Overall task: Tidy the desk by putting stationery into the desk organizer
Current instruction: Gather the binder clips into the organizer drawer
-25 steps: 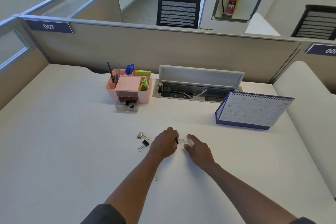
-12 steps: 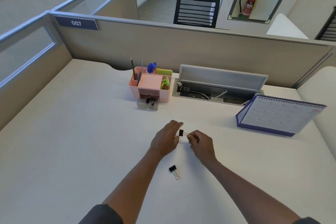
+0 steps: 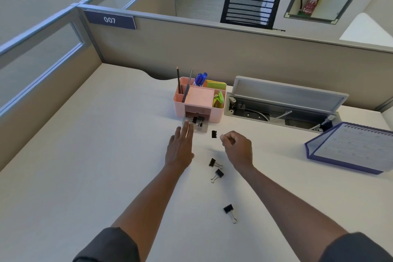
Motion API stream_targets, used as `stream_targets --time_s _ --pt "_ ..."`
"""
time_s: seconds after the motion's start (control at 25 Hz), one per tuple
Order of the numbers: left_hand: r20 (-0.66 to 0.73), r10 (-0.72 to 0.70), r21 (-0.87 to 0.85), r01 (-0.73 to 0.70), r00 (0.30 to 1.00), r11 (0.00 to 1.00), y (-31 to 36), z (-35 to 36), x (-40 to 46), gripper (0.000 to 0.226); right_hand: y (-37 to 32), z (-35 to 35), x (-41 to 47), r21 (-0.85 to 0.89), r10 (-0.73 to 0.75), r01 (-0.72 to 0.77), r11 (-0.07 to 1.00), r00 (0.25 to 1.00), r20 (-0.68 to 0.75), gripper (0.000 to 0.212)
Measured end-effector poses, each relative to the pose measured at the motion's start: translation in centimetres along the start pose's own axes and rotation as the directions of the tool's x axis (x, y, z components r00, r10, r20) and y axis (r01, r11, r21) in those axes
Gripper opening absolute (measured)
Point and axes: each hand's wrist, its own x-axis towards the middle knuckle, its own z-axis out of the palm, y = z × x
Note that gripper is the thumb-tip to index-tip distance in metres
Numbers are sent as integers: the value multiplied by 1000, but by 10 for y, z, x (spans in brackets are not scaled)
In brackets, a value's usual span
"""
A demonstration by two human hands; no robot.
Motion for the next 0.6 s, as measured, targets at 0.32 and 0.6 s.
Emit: stream_targets --time_s 0.32,0.6 --pt "114 -4 58 -3 994 998 -15 -4 24 120 -30 45 45 -100 3 -8 995 999 -46 19" --pt "114 3 13 -5 993 1000 -19 0 25 121 -40 67 60 -310 5 -36 950 995 -101 22"
